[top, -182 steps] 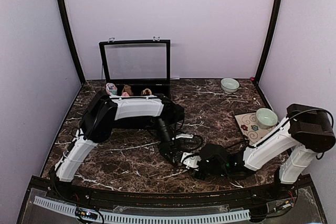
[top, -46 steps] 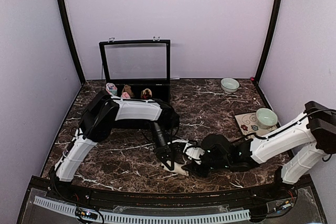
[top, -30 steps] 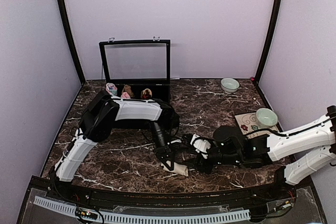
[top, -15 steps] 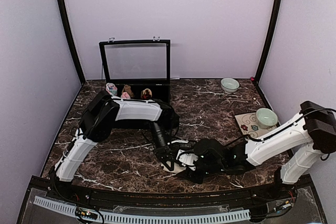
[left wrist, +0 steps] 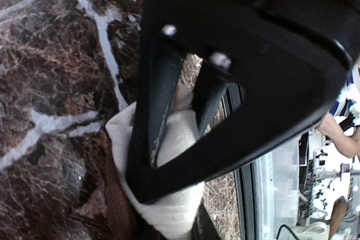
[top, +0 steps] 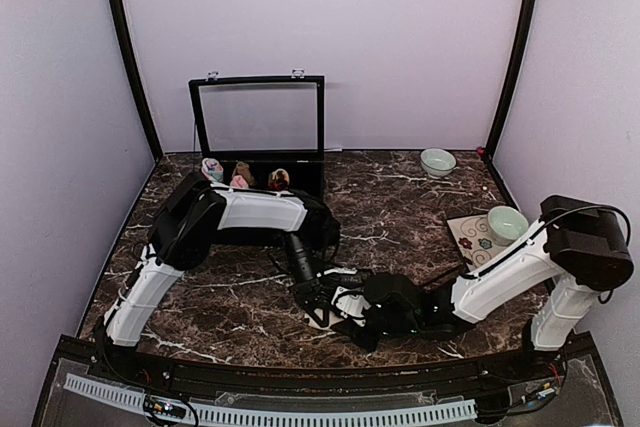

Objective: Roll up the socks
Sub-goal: Pick up the sock from the center of the board.

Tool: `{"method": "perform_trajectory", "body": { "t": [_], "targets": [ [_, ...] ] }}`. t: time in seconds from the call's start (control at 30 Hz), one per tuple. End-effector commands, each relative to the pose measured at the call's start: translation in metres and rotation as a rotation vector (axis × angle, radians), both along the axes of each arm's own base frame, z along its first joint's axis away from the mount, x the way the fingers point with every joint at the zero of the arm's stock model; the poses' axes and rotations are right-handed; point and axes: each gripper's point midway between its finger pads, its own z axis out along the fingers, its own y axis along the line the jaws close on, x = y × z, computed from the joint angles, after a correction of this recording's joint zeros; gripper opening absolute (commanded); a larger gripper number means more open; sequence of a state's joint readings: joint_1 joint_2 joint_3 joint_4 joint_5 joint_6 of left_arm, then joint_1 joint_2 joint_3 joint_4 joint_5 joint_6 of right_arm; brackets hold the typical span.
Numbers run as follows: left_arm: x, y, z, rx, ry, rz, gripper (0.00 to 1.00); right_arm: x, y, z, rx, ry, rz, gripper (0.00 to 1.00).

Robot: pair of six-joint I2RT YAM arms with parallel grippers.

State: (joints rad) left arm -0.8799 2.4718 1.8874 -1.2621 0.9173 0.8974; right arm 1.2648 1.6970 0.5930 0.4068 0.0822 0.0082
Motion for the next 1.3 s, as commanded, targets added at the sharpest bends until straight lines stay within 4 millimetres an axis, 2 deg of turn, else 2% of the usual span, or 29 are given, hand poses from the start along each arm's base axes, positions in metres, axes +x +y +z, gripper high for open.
{"method": "perform_trajectory", "body": {
  "t": [0.0,0.03,0.07,0.2,0.23,0.33,0.47,0.5,0.53,0.6,0.63,0.67,0.73,0.8,0.9,0.97,1.03,1.1,1.27],
  "targets": [
    [0.013,0.018,0.014,0.011,-0.045,0.012,0.41,-0.020,-0.033,-0.057,-0.149,0.130,-0.004,0.17],
    [0.016,0.021,0.019,0.007,-0.056,0.023,0.95,-0.025,-0.037,-0.066,-0.172,0.162,-0.003,0.13],
    [0.021,0.023,0.025,0.004,-0.078,0.039,0.98,-0.029,-0.040,-0.073,-0.190,0.187,0.000,0.10],
    [0.051,0.038,0.056,-0.026,-0.224,0.129,0.99,-0.037,-0.041,-0.077,-0.191,0.257,-0.005,0.02],
    [0.063,0.044,0.062,-0.022,-0.310,0.152,0.99,-0.039,-0.040,-0.075,-0.187,0.267,-0.008,0.02],
    [0.094,0.059,0.100,-0.066,-0.637,0.204,0.99,-0.039,-0.036,-0.070,-0.182,0.298,-0.021,0.00],
    [0.129,0.078,0.161,-0.134,-1.036,0.293,0.99,-0.039,-0.025,-0.059,-0.118,0.404,-0.051,0.00],
    [0.137,0.085,0.171,-0.130,-1.114,0.318,0.99,-0.039,-0.023,-0.057,-0.100,0.433,-0.059,0.00],
    [0.144,0.091,0.175,-0.123,-1.178,0.345,0.99,-0.039,-0.021,-0.054,-0.080,0.457,-0.066,0.00],
    [0.151,0.106,0.168,-0.068,-1.255,0.371,0.99,-0.038,-0.017,-0.049,-0.039,0.503,-0.083,0.00],
    [0.147,0.111,0.160,-0.048,-1.255,0.336,0.99,-0.038,-0.015,-0.045,-0.020,0.534,-0.092,0.00],
    [0.135,0.112,0.153,-0.053,-1.201,0.286,0.99,-0.036,-0.013,-0.042,-0.002,0.557,-0.096,0.00],
    [0.119,0.106,0.149,-0.077,-1.115,0.268,0.99,-0.032,-0.007,-0.033,0.039,0.594,-0.104,0.00],
    [0.088,0.094,0.148,-0.160,-1.030,0.191,0.99,-0.028,-0.004,-0.023,0.083,0.622,-0.116,0.00],
    [0.038,0.081,0.132,-0.258,-1.040,0.036,0.99,-0.020,0.001,-0.005,0.165,0.654,-0.128,0.00],
    [0.015,0.073,0.125,-0.298,-1.066,-0.025,0.99,-0.012,0.006,0.008,0.218,0.661,-0.130,0.00],
    [0.005,0.064,0.124,-0.301,-1.039,-0.036,0.99,-0.005,0.010,0.022,0.273,0.660,-0.133,0.00],
    [0.003,0.057,0.128,-0.315,-1.038,-0.039,0.99,0.001,0.016,0.037,0.327,0.665,-0.123,0.00],
    [0.010,0.036,0.149,-0.332,-1.122,-0.057,0.99,0.014,0.037,0.069,0.393,0.667,-0.072,0.00]
  ]
}}
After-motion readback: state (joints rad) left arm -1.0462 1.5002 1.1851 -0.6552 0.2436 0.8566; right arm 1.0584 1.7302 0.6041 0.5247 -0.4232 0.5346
